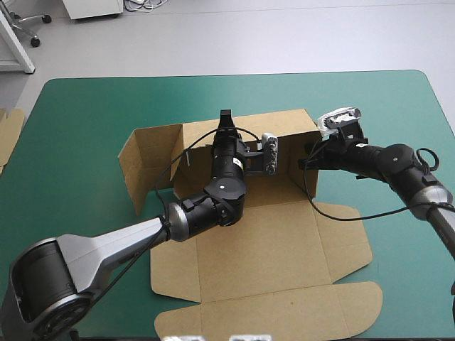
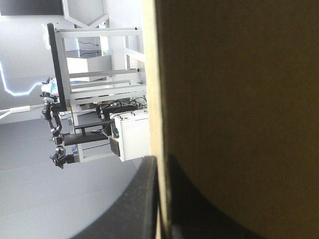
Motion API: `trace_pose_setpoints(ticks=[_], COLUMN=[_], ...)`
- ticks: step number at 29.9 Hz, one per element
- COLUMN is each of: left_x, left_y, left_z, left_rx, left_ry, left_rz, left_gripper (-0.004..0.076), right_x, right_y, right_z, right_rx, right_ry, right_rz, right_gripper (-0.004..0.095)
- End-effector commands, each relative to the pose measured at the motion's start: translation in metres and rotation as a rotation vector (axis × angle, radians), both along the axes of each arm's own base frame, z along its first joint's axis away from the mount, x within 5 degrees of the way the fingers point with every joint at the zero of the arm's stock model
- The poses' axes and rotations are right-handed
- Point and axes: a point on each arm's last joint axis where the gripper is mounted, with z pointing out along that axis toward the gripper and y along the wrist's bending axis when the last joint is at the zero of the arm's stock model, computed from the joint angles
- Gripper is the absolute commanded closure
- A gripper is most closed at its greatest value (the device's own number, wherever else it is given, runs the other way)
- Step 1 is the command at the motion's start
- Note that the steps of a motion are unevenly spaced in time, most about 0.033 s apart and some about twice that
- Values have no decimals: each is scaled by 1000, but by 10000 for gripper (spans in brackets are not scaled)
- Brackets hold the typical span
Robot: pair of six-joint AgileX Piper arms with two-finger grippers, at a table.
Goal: Fold the box
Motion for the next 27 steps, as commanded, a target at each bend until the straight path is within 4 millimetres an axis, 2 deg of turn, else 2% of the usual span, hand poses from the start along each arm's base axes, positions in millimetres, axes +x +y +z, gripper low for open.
trace_pose_setpoints(ticks=[1,10,13,16,19,24,27], left_x=[-7,-12,-22,-36,-50,-74,-82], left_y=[-7,-7,-8,-8,-11,-13,-6], left_z=[23,27,36,48,56,70,82], left_rx=[-66,-90,-121,-175,-196,-238,-291], left_ry=[-50,-44,-43,-29,-27,-7,9], left_rz=[-82,-88,-105,-127,-160,-208,-224], left_gripper=[731,719,641,517,442,437,438], right_x=[-6,-6,-6,-5,-5,-5,-5], right_y=[8,8,8,7,7,7,6], right_z=[20,21,21,21,21,21,20], right_rx=[76,101,104,107,117,115,105], right_ry=[-26,-10,-10,-8,-2,-1,6], right_rz=[52,30,23,17,7,2,-5], right_gripper=[939,940,940,940,940,940,940])
